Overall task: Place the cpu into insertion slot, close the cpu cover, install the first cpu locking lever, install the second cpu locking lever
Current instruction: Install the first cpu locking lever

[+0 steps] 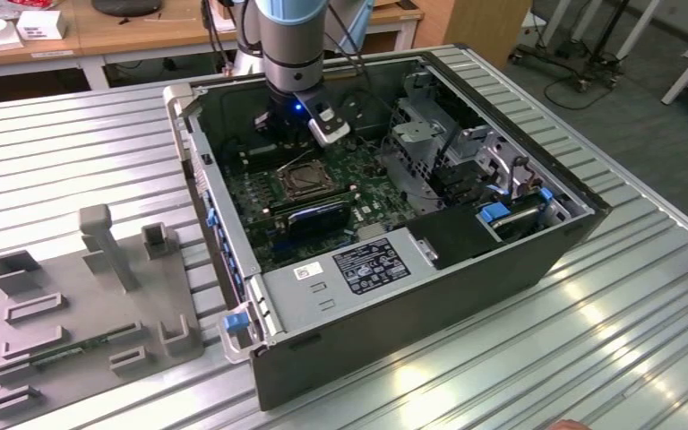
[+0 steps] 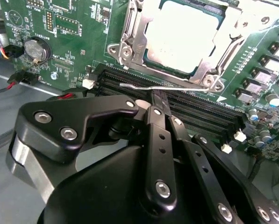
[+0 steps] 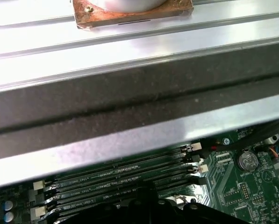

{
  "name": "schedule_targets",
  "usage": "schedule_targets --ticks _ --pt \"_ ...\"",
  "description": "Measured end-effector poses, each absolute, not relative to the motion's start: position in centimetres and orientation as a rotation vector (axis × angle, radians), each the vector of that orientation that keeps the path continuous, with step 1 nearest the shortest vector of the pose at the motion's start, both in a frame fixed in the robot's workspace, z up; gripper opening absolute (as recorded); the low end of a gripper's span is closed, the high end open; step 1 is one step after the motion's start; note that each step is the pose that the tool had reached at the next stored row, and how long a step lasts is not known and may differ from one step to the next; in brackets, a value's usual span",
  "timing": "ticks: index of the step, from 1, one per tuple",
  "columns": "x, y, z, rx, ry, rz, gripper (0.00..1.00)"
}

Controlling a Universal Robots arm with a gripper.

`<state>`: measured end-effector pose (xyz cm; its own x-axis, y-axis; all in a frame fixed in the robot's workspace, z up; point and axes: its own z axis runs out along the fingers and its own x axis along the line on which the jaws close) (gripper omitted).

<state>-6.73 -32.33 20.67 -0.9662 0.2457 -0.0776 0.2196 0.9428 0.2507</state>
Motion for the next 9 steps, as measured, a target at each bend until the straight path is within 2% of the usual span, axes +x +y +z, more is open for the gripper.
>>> schedule_targets --ticks 9 --pt "-6.73 -32.24 21.66 0.359 2.989 0.367 0.10"
